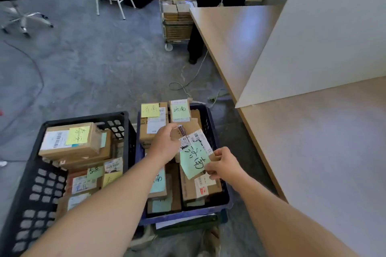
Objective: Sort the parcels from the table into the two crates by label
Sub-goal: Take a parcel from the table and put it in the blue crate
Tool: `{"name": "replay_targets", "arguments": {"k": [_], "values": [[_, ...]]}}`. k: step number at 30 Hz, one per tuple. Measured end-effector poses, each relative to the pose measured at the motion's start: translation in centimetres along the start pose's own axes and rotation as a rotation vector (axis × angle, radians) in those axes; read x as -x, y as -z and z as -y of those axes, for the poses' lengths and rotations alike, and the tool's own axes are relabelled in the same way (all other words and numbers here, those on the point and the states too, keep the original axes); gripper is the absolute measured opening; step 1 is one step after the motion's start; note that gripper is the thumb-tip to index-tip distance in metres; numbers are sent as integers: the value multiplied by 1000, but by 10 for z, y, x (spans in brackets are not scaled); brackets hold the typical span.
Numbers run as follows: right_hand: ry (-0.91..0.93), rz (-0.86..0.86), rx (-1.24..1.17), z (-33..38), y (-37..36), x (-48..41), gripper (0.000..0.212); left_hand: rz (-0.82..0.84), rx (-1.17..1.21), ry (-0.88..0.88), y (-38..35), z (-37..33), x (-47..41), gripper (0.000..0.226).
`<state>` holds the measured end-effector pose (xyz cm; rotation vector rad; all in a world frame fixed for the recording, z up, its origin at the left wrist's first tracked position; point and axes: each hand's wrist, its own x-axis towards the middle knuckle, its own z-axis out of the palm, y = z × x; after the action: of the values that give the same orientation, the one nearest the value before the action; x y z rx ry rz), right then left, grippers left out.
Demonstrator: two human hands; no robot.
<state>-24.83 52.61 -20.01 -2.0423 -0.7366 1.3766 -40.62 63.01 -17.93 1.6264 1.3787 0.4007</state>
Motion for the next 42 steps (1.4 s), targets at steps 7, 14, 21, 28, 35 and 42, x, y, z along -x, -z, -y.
{"name": "replay_targets", "arguments": {"k": [7, 14, 21, 28, 35, 42], "values": [[66, 98, 23, 26, -3, -47, 47, -77, -29, 133, 12, 4, -27, 62], [66, 251, 220, 7, -59, -63, 53, -151, -19, 328, 29, 62, -6, 50], [-51, 264, 236, -33, -101, -54, 45, -24, -68, 434, 24, 121, 9, 52], [-200, 201, 28, -89, -134, -36, 37, 103, -39, 481, 3, 154, 17, 77], [-229, 73, -39, -111, -161, -38, 39, 215, -36, 480, -26, 184, 38, 79], [-106, -66, 139, -112, -156, -51, 40, 217, -25, 404, -48, 187, 16, 80]]}}
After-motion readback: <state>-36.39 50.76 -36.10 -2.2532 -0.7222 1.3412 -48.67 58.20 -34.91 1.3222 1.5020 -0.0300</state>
